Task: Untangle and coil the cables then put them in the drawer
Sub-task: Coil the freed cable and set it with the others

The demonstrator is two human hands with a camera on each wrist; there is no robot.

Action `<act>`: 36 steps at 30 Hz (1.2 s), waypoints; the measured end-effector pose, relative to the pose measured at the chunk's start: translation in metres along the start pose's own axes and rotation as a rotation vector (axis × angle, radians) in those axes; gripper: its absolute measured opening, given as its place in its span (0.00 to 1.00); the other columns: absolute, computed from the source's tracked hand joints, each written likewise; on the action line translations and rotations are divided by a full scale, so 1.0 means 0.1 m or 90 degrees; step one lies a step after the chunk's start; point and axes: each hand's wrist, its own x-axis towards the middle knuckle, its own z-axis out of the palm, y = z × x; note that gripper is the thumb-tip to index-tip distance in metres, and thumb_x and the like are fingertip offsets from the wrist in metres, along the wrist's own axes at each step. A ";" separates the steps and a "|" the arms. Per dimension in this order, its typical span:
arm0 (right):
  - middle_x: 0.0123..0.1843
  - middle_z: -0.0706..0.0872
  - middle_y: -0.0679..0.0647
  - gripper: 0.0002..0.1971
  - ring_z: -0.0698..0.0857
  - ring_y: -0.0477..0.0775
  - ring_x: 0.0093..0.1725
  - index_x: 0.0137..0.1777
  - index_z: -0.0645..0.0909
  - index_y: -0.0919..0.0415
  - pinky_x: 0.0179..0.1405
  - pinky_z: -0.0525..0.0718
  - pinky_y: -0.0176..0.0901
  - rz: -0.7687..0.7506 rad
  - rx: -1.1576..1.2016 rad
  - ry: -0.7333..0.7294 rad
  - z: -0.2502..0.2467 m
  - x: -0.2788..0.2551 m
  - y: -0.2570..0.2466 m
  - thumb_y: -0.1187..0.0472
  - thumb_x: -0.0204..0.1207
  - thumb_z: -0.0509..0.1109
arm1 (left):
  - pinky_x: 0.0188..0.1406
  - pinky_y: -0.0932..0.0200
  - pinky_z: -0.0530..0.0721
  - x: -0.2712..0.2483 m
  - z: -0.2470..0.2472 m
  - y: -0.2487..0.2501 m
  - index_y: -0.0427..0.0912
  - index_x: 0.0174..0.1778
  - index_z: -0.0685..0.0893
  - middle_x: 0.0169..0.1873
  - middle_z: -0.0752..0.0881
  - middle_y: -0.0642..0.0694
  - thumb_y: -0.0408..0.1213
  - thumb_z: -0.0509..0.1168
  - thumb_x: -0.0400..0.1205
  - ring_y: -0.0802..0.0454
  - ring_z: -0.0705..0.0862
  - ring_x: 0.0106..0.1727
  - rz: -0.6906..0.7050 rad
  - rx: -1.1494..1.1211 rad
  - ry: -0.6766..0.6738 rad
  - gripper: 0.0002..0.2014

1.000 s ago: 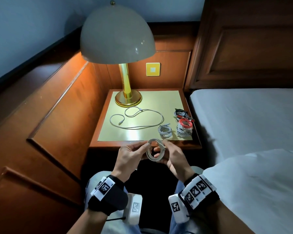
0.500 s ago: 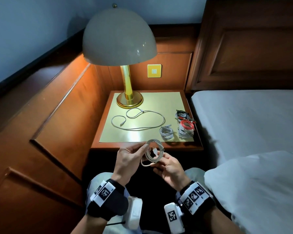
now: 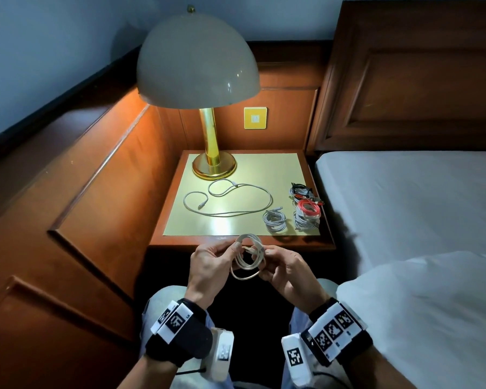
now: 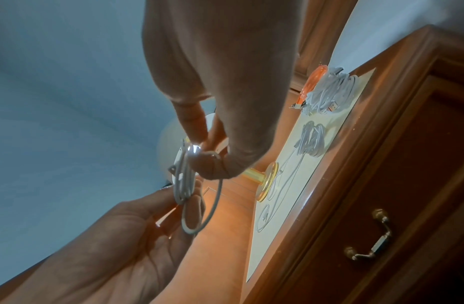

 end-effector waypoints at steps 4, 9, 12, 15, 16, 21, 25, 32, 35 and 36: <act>0.43 0.85 0.60 0.18 0.80 0.52 0.40 0.59 0.82 0.69 0.36 0.77 0.42 -0.043 -0.031 0.002 0.05 0.00 0.01 0.58 0.74 0.74 | 0.59 0.47 0.90 -0.03 0.02 0.03 0.47 0.50 0.95 0.43 0.94 0.53 0.37 0.75 0.81 0.56 0.93 0.49 0.020 0.036 0.014 0.05; 0.50 0.88 0.59 0.21 0.85 0.52 0.46 0.66 0.78 0.55 0.41 0.82 0.44 -0.113 -0.164 -0.007 0.03 -0.06 -0.01 0.62 0.75 0.77 | 0.57 0.51 0.90 -0.06 0.03 0.05 0.51 0.47 0.95 0.41 0.94 0.56 0.37 0.74 0.81 0.59 0.93 0.48 0.028 0.071 0.012 0.05; 0.48 0.90 0.54 0.16 0.87 0.55 0.44 0.58 0.89 0.51 0.47 0.87 0.49 -0.194 -0.380 0.021 0.00 -0.01 -0.01 0.70 0.74 0.75 | 0.57 0.53 0.90 -0.08 0.04 0.06 0.49 0.50 0.95 0.42 0.94 0.58 0.38 0.75 0.81 0.62 0.92 0.48 0.043 0.093 0.008 0.05; 0.50 0.93 0.49 0.15 0.91 0.58 0.48 0.54 0.91 0.48 0.57 0.90 0.59 -0.255 -0.503 0.070 0.02 0.01 -0.01 0.66 0.71 0.74 | 0.57 0.55 0.90 -0.10 0.07 0.06 0.50 0.50 0.95 0.42 0.94 0.59 0.37 0.74 0.81 0.62 0.92 0.48 0.045 0.099 0.007 0.06; 0.50 0.94 0.48 0.14 0.92 0.55 0.48 0.53 0.92 0.49 0.57 0.90 0.58 -0.269 -0.520 0.083 0.02 0.02 -0.02 0.67 0.72 0.74 | 0.57 0.55 0.90 -0.10 0.08 0.05 0.50 0.50 0.95 0.42 0.94 0.59 0.37 0.74 0.81 0.62 0.92 0.48 0.046 0.103 0.008 0.06; 0.51 0.89 0.45 0.08 0.87 0.46 0.51 0.53 0.89 0.55 0.51 0.87 0.45 -0.363 -0.666 0.142 0.05 0.02 0.00 0.66 0.76 0.76 | 0.55 0.57 0.90 -0.08 0.11 0.02 0.49 0.49 0.95 0.41 0.94 0.60 0.37 0.74 0.81 0.64 0.92 0.46 0.051 0.127 0.005 0.05; 0.51 0.88 0.43 0.06 0.87 0.44 0.52 0.53 0.86 0.54 0.51 0.87 0.44 -0.401 -0.678 0.148 0.11 0.00 -0.05 0.65 0.79 0.74 | 0.54 0.57 0.91 -0.07 0.13 -0.01 0.46 0.51 0.95 0.42 0.94 0.57 0.40 0.75 0.81 0.64 0.92 0.45 0.047 0.149 -0.007 0.06; 0.43 0.90 0.58 0.05 0.92 0.57 0.43 0.55 0.78 0.60 0.49 0.91 0.52 -0.364 -0.444 0.105 0.20 -0.12 -0.23 0.60 0.84 0.70 | 0.51 0.51 0.93 -0.05 0.11 -0.11 0.45 0.53 0.95 0.43 0.94 0.54 0.39 0.75 0.80 0.61 0.93 0.45 0.019 0.157 -0.003 0.07; 0.40 0.88 0.61 0.03 0.90 0.65 0.39 0.54 0.76 0.61 0.49 0.91 0.67 -0.329 -0.360 0.128 0.15 -0.15 -0.23 0.65 0.85 0.68 | 0.53 0.49 0.92 -0.04 0.05 -0.16 0.45 0.53 0.94 0.43 0.94 0.54 0.40 0.75 0.80 0.58 0.93 0.46 0.005 0.160 -0.004 0.08; 0.39 0.87 0.61 0.03 0.90 0.65 0.37 0.53 0.76 0.62 0.48 0.90 0.71 -0.324 -0.344 0.138 0.14 -0.16 -0.23 0.66 0.85 0.68 | 0.53 0.48 0.92 -0.04 0.04 -0.17 0.45 0.53 0.95 0.43 0.94 0.54 0.41 0.75 0.80 0.57 0.93 0.47 0.001 0.153 -0.004 0.08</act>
